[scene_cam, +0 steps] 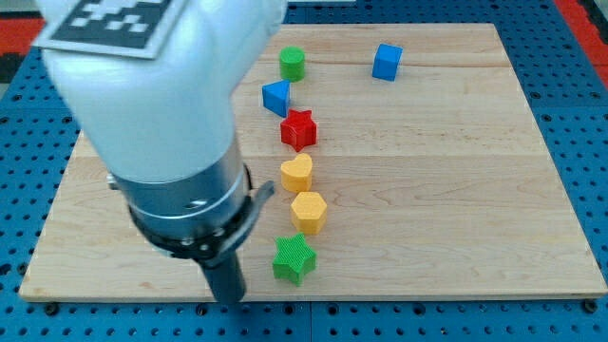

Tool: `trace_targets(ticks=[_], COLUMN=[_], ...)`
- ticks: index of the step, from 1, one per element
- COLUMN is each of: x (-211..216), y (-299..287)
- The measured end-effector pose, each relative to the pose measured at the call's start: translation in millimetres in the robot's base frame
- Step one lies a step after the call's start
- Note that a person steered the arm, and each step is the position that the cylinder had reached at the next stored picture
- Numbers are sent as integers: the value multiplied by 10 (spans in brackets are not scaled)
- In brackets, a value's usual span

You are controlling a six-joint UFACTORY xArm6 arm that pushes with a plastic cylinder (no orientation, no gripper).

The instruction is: Move the green star horizontally to the left side of the yellow hexagon

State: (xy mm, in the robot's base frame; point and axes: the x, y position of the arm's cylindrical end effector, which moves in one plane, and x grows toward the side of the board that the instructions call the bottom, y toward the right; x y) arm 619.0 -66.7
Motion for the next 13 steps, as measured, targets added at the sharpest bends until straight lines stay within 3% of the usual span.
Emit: trace_targets(ticks=[1,2,3,6,8,9,12,13], x=[-1,-8,-9,-309,-475,-772,-995,-1018], y=[108,615,1677,958,25,-345,-97,-593])
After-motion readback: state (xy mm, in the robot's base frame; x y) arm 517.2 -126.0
